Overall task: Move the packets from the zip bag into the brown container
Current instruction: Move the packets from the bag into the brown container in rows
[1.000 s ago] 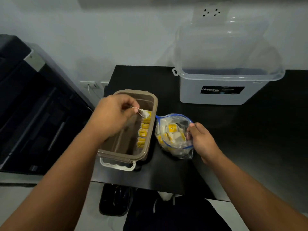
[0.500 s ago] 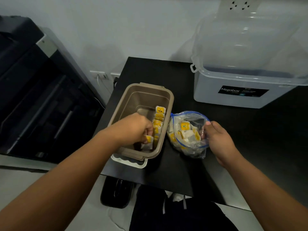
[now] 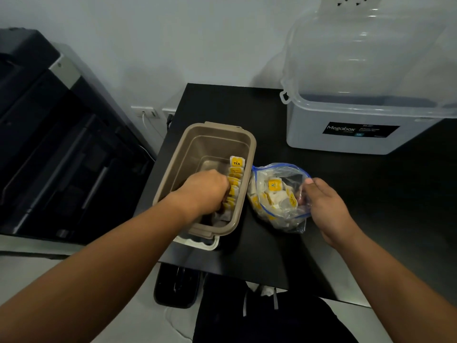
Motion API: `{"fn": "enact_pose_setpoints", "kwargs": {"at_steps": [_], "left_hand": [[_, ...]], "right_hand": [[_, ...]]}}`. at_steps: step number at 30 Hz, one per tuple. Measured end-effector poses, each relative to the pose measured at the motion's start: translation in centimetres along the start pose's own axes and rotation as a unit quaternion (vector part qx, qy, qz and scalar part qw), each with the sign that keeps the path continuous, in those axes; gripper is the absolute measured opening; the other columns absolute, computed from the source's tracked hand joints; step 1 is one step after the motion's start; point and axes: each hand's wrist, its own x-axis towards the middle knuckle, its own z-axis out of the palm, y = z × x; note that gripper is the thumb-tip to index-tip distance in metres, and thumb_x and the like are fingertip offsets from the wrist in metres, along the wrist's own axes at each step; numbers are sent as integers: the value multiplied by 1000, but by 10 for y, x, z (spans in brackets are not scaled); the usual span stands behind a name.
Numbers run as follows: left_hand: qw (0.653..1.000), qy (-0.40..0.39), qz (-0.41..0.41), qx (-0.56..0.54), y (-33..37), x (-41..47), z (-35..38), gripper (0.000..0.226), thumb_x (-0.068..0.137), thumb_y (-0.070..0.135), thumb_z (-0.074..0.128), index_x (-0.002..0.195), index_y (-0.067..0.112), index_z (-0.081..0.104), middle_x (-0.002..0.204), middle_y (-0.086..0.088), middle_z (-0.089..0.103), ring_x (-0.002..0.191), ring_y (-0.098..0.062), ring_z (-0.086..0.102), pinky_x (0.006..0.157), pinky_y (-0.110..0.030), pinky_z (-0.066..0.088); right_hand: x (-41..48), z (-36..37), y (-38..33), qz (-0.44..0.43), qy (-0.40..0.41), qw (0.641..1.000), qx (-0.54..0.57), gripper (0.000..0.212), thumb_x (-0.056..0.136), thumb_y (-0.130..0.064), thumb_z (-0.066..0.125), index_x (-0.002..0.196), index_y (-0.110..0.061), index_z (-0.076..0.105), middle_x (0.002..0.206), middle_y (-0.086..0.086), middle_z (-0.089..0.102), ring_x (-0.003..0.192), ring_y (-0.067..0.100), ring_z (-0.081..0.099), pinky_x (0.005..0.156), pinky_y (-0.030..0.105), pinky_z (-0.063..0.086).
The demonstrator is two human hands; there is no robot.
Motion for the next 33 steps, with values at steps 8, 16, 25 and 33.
{"fn": "enact_pose_setpoints", "kwargs": {"at_steps": [8,16,25,33], "left_hand": [[998,-36,-42,-6,-5,1,5,41,74,35,84,63,24,47,65,6,50,64,-16,56,65,-31,52],[978,-195,-56,-43,-8,1,10,15,80,27,78,78,23,64,68,6,60,59,-11,58,64,-29,48],[969,-210,-95,-92,-1,11,14,32,88,17,70,59,17,56,49,2,54,47,-16,53,63,-33,51],[957,-203,-125,-167,-3,16,15,31,91,10,65,61,11,57,40,1,54,45,-18,55,57,-32,52]], "right_hand": [[-1,-1,0,0,-7,1000,-11,37,112,-25,41,86,-5,57,81,10,57,76,17,53,70,29,45],[-4,0,-1,4,-13,1000,0,37,112,-26,40,87,-4,57,80,8,56,76,17,52,71,29,44],[-2,0,2,5,-12,1000,10,38,112,-26,41,87,-3,57,77,7,54,74,17,51,73,32,44],[1,-1,3,5,-16,1000,0,40,112,-27,40,81,-7,55,78,8,54,77,18,51,73,30,44]]}}
